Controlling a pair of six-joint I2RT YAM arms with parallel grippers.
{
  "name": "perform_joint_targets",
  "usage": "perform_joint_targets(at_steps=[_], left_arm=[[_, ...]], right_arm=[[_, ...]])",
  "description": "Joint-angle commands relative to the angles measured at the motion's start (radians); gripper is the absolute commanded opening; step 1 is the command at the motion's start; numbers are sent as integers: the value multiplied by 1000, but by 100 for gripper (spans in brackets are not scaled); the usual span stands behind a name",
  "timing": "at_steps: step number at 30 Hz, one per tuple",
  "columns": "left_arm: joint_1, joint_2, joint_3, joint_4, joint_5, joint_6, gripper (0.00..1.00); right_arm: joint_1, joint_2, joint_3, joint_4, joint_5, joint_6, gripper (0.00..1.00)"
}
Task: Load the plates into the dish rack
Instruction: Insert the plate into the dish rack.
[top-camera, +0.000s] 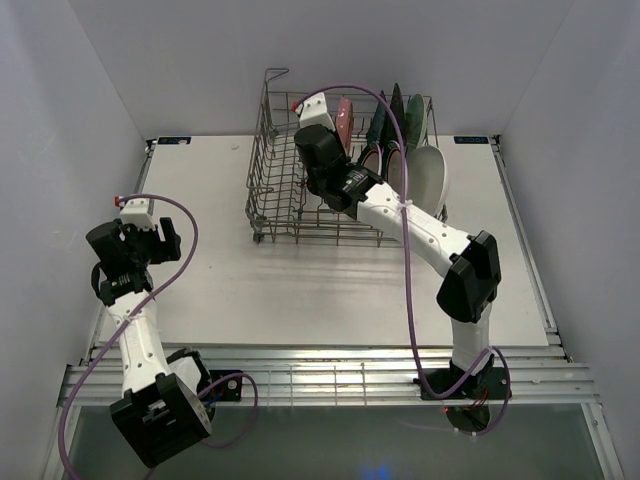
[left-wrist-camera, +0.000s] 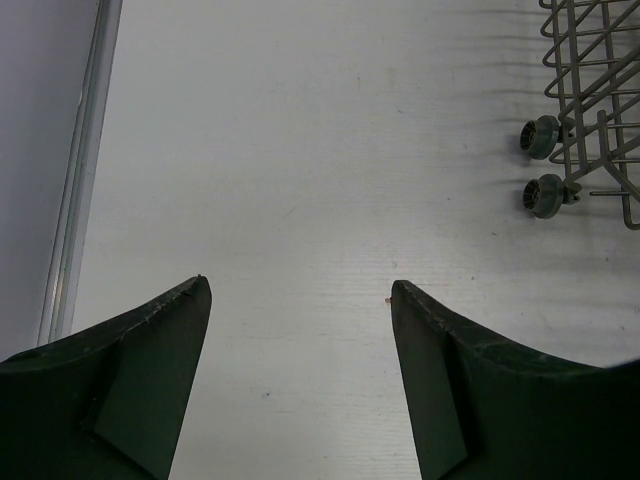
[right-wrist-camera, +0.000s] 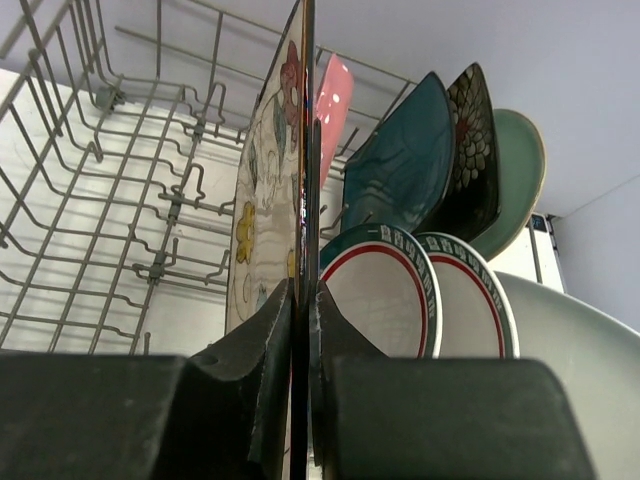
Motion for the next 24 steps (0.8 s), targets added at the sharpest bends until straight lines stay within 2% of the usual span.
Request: perform_joint_targets(at_steps=[1,9,17,24], left_arm=[[5,-9,-13,21,19,9,83],[5,-9,-12,19,17,9,83],[5,-8,-12,19,22,8,83],[5,-9,-10,16,22,9,83]], right_arm=[[-17,-41,104,110,58,47,8],[-35,-23,80,66,49,116,8],[-67,-12,74,-28,-3,255,8],[-98,-36,-5,-49,-49,366,8]])
